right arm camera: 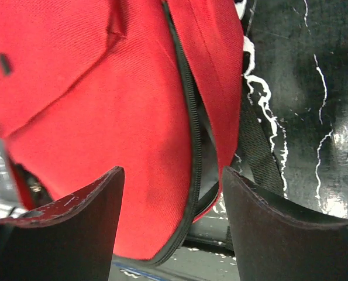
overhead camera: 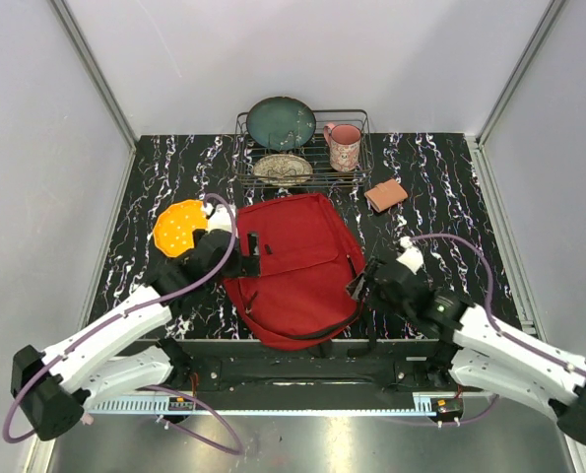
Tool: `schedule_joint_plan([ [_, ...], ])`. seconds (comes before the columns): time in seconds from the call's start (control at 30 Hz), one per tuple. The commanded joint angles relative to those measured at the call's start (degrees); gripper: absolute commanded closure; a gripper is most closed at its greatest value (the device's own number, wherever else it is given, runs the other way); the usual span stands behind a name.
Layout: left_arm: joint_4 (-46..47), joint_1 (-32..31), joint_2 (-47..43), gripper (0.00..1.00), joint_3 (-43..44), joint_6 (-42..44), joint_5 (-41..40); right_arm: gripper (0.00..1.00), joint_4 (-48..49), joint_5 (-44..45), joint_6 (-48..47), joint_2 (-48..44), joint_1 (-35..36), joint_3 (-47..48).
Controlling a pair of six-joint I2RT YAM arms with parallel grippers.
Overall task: Pack the student bag
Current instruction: Adjust the student bag at the center of the board.
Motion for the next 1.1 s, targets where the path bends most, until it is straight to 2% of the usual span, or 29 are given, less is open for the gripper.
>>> schedule_joint_plan([
  [0.0, 1.79, 5.19, 0.99, 0.01, -2.34, -3.21, 6.53, 0.26, -0.92, -0.73, -1.64, 10.05, 0.96, 4.98],
  [0.07, 4.23, 7.2, 0.9, 0.01, -4.54, -2.86, 8.98, 0.24, 0.39, -0.2, -1.47, 12.09, 1.4, 4.64],
  [0.13, 6.18, 8.88, 1.69, 0.01, -5.68, -2.25, 14.76, 0.22, 2.24, -0.72, -0.85, 13.59, 1.4, 3.5],
  [0.3, 12.76, 10.38, 4.68, 0.01, -8.49, -1.72, 20.49, 0.26, 15.15, -5.03, 1.79, 12.2, 1.4, -4.15],
  [0.4, 18.22, 10.73, 5.56, 0.01, -10.95, -3.03, 24.72, 0.4, 16.84, -3.11, 0.74, 9.3, 1.4, -5.74],
  [0.53, 19.81, 10.91, 8.28, 0.01, -11.58, -3.39, 27.0, 0.69, 16.4, -0.03, -2.86, 7.79, 0.0, -5.48],
  [0.57, 19.98, 10.82, 9.24, 0.05, -11.49, -3.47, 27.44, 0.84, 16.22, -0.28, -4.09, 8.05, -0.79, -5.39],
  [0.6, 20.25, 10.82, 9.6, 0.07, -11.49, -3.56, 28.06, 0.92, 16.14, -1.68, -4.88, 8.84, -2.8, -5.13],
  [0.63, 21.12, 10.82, 9.95, 0.11, -11.83, -3.91, 29.46, 0.96, 16.31, -2.48, -5.67, 9.37, -4.21, -4.78],
  [0.67, 21.65, 10.82, 10.3, 0.2, -12.01, -4.35, 29.99, 1.0, 16.31, -3.18, -7.42, 9.98, -5.44, -4.51],
  [0.8, 25.95, 10.74, 9.87, 0.25, -13.77, -6.9, 33.86, 1.0, 15.26, -4.59, -14.37, 12.09, -11.94, -2.4],
  [1.0, 28.68, 9.95, 8.46, 0.24, -14.47, -9.88, 35.8, 1.0, 13.85, -9.32, -25.18, 14.81, -23.46, 3.48],
  [1.03, 28.86, 9.51, 8.28, 0.23, -14.47, -10.33, 36.23, 0.9, 13.76, -10.65, -26.67, 15.61, -24.43, 5.93],
  [1.07, 28.86, 8.63, 7.76, 0.21, -14.21, -10.33, 35.8, 0.74, 11.76, -11.53, -28.78, 17.27, -24.87, 7.52],
])
